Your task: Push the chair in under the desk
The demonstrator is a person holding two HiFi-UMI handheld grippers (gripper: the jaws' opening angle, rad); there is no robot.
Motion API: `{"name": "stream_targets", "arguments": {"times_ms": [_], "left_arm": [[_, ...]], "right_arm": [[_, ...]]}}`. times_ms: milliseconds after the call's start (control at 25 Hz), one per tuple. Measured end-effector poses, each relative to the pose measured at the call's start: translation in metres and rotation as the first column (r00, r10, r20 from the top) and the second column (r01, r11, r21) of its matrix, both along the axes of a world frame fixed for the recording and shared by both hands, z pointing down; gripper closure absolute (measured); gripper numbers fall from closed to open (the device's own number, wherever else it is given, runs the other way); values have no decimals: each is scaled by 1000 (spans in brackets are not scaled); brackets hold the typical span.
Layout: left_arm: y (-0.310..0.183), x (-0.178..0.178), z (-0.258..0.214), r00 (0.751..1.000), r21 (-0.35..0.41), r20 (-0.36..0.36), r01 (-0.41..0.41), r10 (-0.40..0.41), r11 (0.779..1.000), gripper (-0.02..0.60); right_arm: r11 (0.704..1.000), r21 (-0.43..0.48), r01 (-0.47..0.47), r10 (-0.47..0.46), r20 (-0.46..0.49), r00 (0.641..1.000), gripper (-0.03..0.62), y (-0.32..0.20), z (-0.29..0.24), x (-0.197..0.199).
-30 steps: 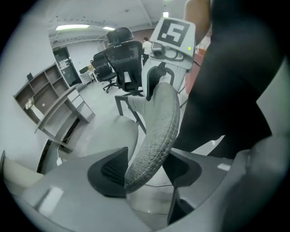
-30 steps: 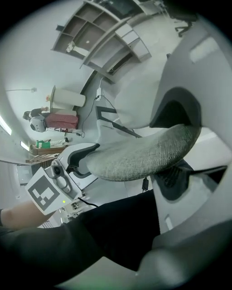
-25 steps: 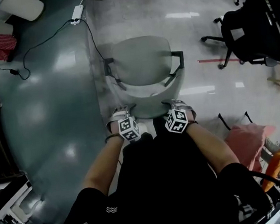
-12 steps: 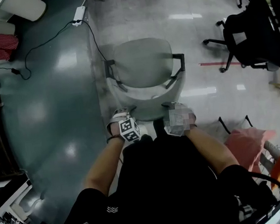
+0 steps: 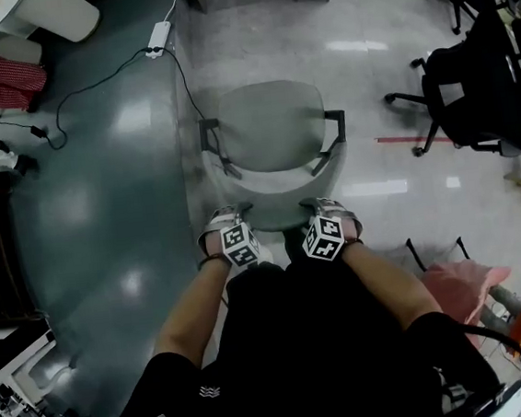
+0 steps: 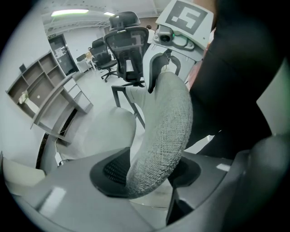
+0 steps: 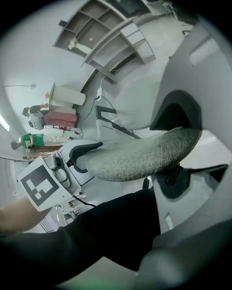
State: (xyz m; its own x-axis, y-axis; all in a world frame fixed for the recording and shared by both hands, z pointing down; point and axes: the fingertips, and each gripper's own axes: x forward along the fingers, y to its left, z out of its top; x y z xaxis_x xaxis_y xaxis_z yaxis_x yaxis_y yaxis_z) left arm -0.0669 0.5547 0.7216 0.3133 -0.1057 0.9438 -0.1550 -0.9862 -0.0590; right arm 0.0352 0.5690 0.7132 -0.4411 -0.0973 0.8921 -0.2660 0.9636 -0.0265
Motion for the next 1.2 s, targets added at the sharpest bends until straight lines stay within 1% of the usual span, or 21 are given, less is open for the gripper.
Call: {"name": "stream_targets", "arguments": {"times_ms": [240,680,960,1200], "left_arm": [[-24,6,-6,1000,-5,14,19,-19,1000,357],[-62,-1,-4,999,-20,43,28,-27,999,353],[-92,6,-5,999,2,28,15,-15,1000,354],[-113,11,-7,1000,-2,11,10,-10,1000,354]], "right_arm": [[999,-20,34,-34,20,999,395,-23,-7,5],[1000,-20,19,-19,36,999,395,-60,-10,-2],[1000,-12,10,-9,28,1000,394,-91,-10,6],[1000,-20,3,-3,14,1000,395,-110,-8,9]]}}
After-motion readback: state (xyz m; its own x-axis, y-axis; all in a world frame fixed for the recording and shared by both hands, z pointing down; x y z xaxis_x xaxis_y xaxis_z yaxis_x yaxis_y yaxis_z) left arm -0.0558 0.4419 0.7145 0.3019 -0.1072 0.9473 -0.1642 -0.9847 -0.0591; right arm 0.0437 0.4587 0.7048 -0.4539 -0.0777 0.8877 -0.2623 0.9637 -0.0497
